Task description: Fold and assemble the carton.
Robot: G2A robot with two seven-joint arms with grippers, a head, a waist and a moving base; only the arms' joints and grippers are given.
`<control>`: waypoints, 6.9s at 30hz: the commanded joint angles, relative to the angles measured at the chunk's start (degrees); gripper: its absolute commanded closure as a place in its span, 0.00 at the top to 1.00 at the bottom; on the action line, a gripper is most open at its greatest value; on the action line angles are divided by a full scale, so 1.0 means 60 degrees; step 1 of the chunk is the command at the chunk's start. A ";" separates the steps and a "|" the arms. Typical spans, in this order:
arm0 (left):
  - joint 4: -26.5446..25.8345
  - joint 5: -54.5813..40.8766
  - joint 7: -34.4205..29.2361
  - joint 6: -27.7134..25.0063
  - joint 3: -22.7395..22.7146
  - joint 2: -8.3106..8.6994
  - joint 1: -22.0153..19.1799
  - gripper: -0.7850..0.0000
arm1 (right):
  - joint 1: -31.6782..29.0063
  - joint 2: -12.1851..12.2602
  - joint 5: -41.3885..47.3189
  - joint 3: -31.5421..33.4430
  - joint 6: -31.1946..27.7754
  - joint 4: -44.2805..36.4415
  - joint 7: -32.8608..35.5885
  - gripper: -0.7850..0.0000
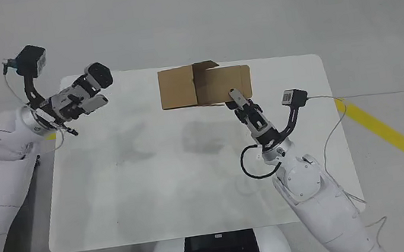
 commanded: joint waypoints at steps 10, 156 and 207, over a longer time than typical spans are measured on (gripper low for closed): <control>-0.0989 0.5868 0.4301 -0.0002 -0.0645 -0.0315 0.0997 1.00 | 0.0000 0.0000 0.0000 0.0000 0.0000 0.0000 0.0000 0.00; 0.0737 1.0043 1.1132 -0.0002 0.9668 0.0759 -0.4470 0.36 | -0.1094 0.0280 0.1526 0.2160 -0.3716 0.0416 0.6079 1.00; 0.0737 1.0043 1.1132 -0.0002 0.9668 0.0759 -0.4470 0.36 | -0.1094 0.0280 0.1526 0.2160 -0.3716 0.0416 0.6079 1.00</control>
